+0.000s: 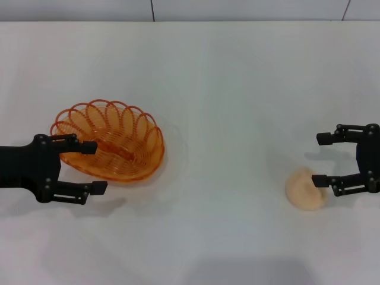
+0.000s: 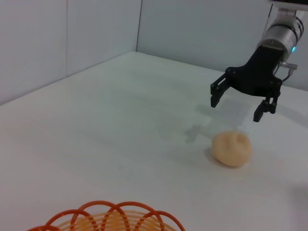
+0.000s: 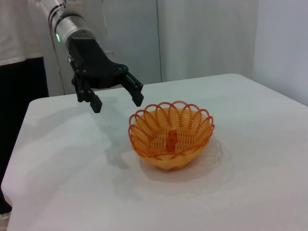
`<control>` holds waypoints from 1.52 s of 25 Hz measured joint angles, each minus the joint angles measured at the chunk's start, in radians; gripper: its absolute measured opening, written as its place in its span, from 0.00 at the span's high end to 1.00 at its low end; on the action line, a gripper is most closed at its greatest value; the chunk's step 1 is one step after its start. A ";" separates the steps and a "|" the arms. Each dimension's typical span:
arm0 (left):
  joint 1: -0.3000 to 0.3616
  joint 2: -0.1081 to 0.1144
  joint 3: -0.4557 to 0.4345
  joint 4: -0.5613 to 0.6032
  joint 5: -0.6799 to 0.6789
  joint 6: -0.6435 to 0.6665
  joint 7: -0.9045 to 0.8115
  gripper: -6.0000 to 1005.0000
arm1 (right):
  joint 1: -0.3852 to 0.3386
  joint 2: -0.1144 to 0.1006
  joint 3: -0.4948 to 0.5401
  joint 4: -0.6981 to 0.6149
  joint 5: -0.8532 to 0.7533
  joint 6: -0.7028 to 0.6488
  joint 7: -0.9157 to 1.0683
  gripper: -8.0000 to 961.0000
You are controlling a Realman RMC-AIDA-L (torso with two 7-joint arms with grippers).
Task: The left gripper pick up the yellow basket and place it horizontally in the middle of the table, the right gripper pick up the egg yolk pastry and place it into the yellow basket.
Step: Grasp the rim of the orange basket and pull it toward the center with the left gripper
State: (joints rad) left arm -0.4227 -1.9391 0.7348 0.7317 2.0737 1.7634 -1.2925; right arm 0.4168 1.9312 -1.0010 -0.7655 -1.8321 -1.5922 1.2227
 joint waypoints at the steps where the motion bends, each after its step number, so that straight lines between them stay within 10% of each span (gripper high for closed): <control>1: -0.001 0.000 0.000 0.000 0.002 0.000 0.000 0.12 | 0.000 0.000 0.000 0.000 0.000 0.000 0.000 0.11; 26: -0.023 0.000 -0.003 0.019 0.011 -0.018 -0.041 0.12 | 0.054 0.036 -0.009 0.000 -0.006 0.071 0.010 0.11; 38: -0.026 -0.080 0.007 0.405 0.201 -0.009 -0.566 0.12 | 0.062 0.046 -0.008 0.000 -0.007 0.075 0.004 0.11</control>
State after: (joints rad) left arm -0.4491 -2.0192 0.7423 1.1369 2.2745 1.7544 -1.8583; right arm 0.4786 1.9768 -1.0094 -0.7655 -1.8393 -1.5170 1.2272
